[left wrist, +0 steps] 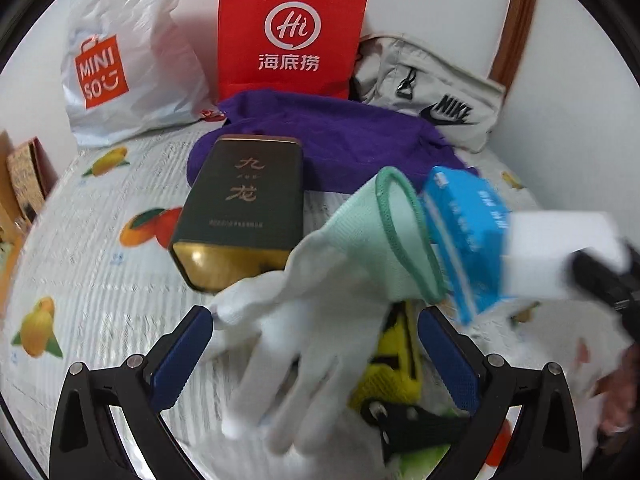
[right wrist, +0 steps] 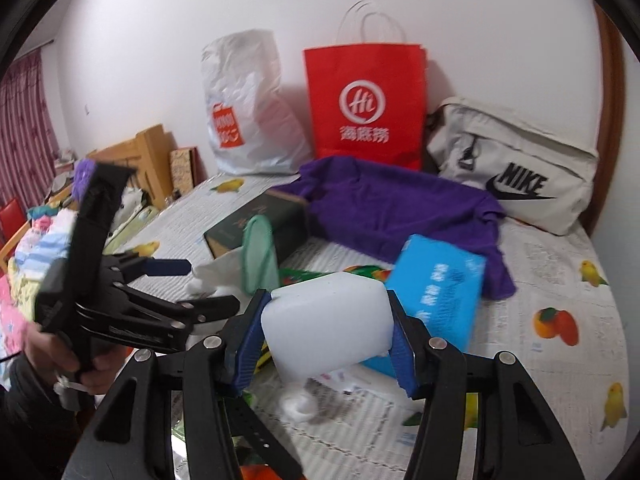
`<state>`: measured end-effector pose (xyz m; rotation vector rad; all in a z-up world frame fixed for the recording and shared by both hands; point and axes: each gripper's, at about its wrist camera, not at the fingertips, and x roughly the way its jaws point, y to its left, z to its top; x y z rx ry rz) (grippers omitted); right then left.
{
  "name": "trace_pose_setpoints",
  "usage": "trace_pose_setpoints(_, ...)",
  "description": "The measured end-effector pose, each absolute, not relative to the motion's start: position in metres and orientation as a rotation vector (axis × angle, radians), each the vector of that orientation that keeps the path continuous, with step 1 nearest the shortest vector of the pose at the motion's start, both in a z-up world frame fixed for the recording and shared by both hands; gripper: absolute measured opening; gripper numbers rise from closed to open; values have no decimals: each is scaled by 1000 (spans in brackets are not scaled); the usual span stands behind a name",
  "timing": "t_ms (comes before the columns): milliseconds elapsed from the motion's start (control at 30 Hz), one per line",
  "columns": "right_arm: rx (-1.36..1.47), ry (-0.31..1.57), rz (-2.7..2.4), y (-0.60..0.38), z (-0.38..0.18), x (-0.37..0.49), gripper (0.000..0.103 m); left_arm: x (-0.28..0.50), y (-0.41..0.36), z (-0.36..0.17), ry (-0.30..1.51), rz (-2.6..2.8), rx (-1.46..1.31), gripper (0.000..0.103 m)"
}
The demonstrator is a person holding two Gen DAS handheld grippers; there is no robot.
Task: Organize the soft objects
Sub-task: 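Grasp the white glove with green cuff with the left gripper and lift it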
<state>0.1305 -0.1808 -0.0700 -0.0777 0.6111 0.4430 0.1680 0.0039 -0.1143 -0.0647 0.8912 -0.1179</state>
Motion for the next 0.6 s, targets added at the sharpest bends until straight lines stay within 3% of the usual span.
trace_pose_setpoints(300, -59, 590, 271, -239, -60, 136, 55, 198, -4, -147, 1010, -14, 7, 103)
trace_pose_setpoints(367, -56, 597, 215, -256, -62, 137, 55, 199, -5, -149, 1007, -12, 1, 98)
trace_pose_setpoints(467, -39, 616, 161, -280, -66, 139, 55, 198, -5, -147, 1006, -40, -20, 78)
trace_pose_setpoints(533, -32, 618, 131, -292, -67, 140, 55, 199, -6, -145, 1009, -74, -41, 51)
trace_pose_setpoints(600, -27, 615, 117, -300, -66, 141, 55, 198, -8, -141, 1012, -93, -52, 40)
